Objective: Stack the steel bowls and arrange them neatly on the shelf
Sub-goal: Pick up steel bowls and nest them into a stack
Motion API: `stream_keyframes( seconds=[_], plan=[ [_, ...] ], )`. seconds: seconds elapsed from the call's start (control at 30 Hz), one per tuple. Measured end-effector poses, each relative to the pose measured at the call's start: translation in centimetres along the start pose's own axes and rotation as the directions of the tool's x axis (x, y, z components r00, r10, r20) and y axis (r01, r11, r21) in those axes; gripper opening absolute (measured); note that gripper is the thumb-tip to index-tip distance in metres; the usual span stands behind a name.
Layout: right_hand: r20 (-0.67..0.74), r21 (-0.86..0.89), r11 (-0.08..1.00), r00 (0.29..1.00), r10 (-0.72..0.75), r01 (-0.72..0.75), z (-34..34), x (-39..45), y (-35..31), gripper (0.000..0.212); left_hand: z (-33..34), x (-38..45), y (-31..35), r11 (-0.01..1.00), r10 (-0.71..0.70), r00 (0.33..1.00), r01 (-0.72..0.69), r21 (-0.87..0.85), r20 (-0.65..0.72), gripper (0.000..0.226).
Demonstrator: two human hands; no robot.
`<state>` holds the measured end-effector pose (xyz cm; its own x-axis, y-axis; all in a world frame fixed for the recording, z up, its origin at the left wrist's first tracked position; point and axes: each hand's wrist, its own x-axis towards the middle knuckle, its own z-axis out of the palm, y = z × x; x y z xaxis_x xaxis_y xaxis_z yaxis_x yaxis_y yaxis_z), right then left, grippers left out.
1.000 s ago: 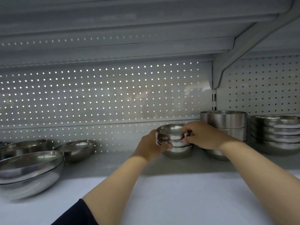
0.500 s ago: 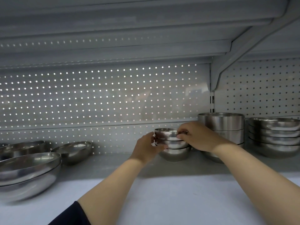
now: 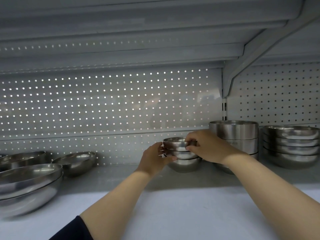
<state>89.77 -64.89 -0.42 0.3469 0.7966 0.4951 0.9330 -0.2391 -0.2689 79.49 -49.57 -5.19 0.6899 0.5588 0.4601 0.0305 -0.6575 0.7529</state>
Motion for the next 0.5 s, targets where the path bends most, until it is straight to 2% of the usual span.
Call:
stream_keyframes(
  seconds=[0.13, 0.3, 0.5],
  plan=[
    [0.001, -0.013, 1.000, 1.000, -0.017, 0.017, 0.06, 0.06, 0.13, 0.005, -0.01, 0.00, 0.03, 1.000, -0.017, 1.000, 0.017, -0.014, 0.015, 0.044],
    [-0.016, -0.018, 1.000, 1.000, -0.021, 0.021, 0.15, 0.14, 0.14, 0.010, 0.08, -0.08, 0.21, 1.000, -0.016, 1.000, 0.016, -0.001, 0.022, 0.058],
    [-0.009, 0.003, 1.000, 1.000, 0.000, 0.000, 0.13, 0.11, 0.10, 0.011, 0.05, 0.10, -0.15, 1.000, -0.015, 0.999, 0.015, -0.001, 0.028, 0.041]
  ],
)
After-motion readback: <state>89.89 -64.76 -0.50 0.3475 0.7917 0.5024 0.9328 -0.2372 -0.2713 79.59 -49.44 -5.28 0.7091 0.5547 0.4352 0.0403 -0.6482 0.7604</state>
